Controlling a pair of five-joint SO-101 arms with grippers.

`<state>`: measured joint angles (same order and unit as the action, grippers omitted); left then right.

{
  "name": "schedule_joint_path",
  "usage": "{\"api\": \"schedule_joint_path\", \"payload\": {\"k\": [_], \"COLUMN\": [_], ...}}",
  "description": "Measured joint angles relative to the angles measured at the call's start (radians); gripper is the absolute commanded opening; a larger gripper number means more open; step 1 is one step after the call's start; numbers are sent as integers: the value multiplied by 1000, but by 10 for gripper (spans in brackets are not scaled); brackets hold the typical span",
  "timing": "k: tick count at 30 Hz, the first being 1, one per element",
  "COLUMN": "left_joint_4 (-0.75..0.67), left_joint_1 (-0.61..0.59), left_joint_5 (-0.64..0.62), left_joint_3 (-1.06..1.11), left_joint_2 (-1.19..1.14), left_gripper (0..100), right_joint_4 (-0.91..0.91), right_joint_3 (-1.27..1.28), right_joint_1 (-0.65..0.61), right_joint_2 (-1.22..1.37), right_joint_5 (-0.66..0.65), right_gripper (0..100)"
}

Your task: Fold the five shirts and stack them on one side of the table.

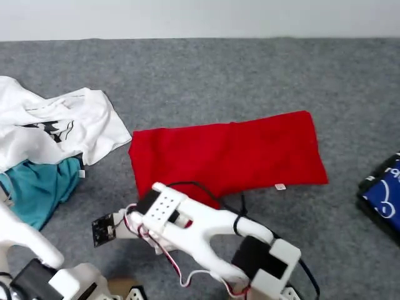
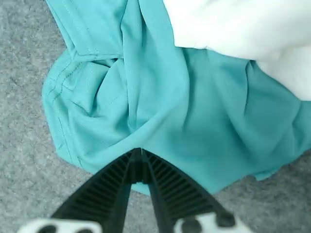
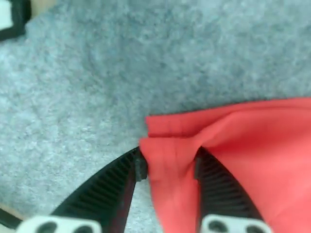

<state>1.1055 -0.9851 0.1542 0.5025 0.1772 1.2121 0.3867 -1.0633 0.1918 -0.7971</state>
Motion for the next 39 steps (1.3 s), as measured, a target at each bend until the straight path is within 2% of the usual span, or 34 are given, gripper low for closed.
{"api": "schedule_joint_path", "payload": {"k": [4,9,24,39], "left_joint_4": [0,0,0,0], "left_joint_1": [0,0,0,0], "left_joint_5": [0,0,0,0], "left_joint_3": [0,0,6,60], "left_joint_2": [0,0,0,0], "left_gripper": [4,4,4,4], "right_joint_4": [48,64,64,107], "right_joint_3": [-72,-135,-153,-407], "right_joint_1": [25,48,84,282], "right_joint_2": [57,104,115,124], "right_joint_5": [-32,-54,-97,-107], "right_gripper": [139,18,11,10]}}
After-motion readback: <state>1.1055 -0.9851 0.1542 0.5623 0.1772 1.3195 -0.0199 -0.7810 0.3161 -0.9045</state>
